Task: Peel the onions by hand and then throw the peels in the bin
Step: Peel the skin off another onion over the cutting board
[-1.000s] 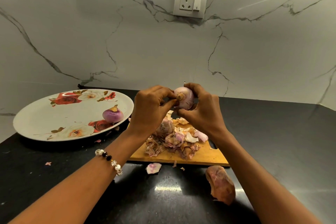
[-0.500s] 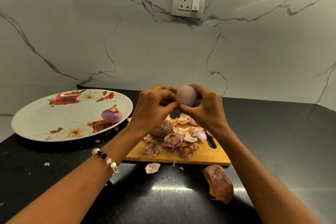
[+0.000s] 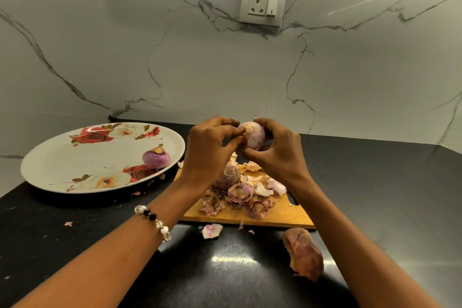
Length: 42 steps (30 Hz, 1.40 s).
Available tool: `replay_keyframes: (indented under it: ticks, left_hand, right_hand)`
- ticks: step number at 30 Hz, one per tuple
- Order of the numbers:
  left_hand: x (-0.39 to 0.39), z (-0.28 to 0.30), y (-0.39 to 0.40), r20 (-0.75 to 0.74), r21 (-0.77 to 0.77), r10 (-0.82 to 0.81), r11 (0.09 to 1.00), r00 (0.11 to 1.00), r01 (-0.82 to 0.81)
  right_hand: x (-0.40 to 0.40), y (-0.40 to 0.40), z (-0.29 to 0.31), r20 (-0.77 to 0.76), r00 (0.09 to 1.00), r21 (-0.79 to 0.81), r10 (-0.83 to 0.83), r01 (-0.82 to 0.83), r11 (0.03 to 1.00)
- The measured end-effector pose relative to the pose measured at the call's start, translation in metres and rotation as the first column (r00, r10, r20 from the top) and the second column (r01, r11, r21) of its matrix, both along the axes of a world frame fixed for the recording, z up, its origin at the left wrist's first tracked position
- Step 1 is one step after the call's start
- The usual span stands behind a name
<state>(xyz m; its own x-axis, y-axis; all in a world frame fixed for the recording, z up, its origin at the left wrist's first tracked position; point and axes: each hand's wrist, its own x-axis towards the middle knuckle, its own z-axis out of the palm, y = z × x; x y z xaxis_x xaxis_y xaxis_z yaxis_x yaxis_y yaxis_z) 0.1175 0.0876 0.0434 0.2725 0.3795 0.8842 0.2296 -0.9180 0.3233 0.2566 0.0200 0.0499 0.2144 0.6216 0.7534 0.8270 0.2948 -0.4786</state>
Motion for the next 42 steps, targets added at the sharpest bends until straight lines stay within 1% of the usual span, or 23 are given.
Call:
replay_keyframes:
  ticks: [3, 9, 14, 17, 20, 23, 27, 29, 31, 33, 36, 38, 42]
  left_hand:
    - [-0.001, 0.002, 0.001, 0.017, -0.016, -0.045, 0.999, 0.999, 0.045]
    - [-0.009, 0.01, 0.014, -0.117, -0.019, -0.138, 0.99, 0.984, 0.137]
    - [-0.007, 0.01, 0.016, -0.231, -0.013, -0.128, 0.992, 0.965, 0.128]
    - [-0.004, 0.006, 0.016, -0.262, -0.006, -0.084, 0.996, 0.961, 0.086]
    - [-0.002, 0.005, 0.014, -0.238, 0.024, -0.045, 0.998, 0.97, 0.053]
    - [-0.002, 0.004, 0.016, -0.227, 0.054, -0.041, 0.997, 0.973, 0.055]
    - [-0.006, 0.007, 0.014, -0.226, 0.052, -0.13, 0.988, 0.965, 0.145]
    - [-0.008, 0.011, 0.009, -0.178, 0.023, -0.181, 0.982, 0.967, 0.188]
    - [-0.01, 0.014, 0.009, -0.102, -0.024, -0.2, 0.98, 0.975, 0.198]
    - [-0.012, 0.016, 0.012, -0.08, -0.085, -0.179, 0.981, 0.981, 0.173]
    - [-0.014, 0.015, 0.016, -0.123, -0.165, -0.158, 0.977, 0.98, 0.137]
    - [-0.014, 0.013, 0.018, -0.141, -0.137, -0.126, 0.985, 0.982, 0.107]
    - [-0.014, 0.017, 0.015, -0.08, -0.007, -0.134, 0.991, 0.988, 0.134]
  right_hand:
    - [-0.001, -0.001, 0.001, -0.005, 1.0, -0.004, 0.009, -0.01, 1.0]
    - [0.002, -0.003, 0.003, 0.008, 0.999, -0.039, 0.048, -0.048, 0.998]
    - [0.002, -0.005, 0.005, 0.011, 0.997, -0.068, 0.075, -0.074, 0.995]
    - [-0.001, -0.007, 0.007, -0.035, 0.996, -0.076, 0.086, -0.089, 0.993]
    - [-0.003, -0.009, 0.007, -0.13, 0.986, -0.094, 0.108, -0.121, 0.988]
    - [-0.005, -0.007, 0.005, -0.204, 0.972, -0.103, 0.12, -0.143, 0.984]
    - [-0.002, -0.004, 0.003, -0.251, 0.967, -0.088, 0.043, -0.067, 0.994]
    - [0.013, -0.005, 0.006, -0.316, 0.949, -0.066, -0.003, -0.018, 0.998]
    - [0.028, -0.007, 0.011, -0.347, 0.938, -0.051, -0.023, 0.005, 0.999]
    - [0.034, -0.008, 0.014, -0.345, 0.939, -0.043, 0.005, -0.021, 0.999]
    - [0.027, -0.007, 0.014, -0.269, 0.962, -0.048, 0.051, -0.066, 0.997]
    - [0.023, -0.006, 0.012, -0.218, 0.974, -0.058, 0.068, -0.083, 0.995]
    - [0.019, -0.005, 0.011, -0.22, 0.971, -0.073, 0.094, -0.113, 0.991]
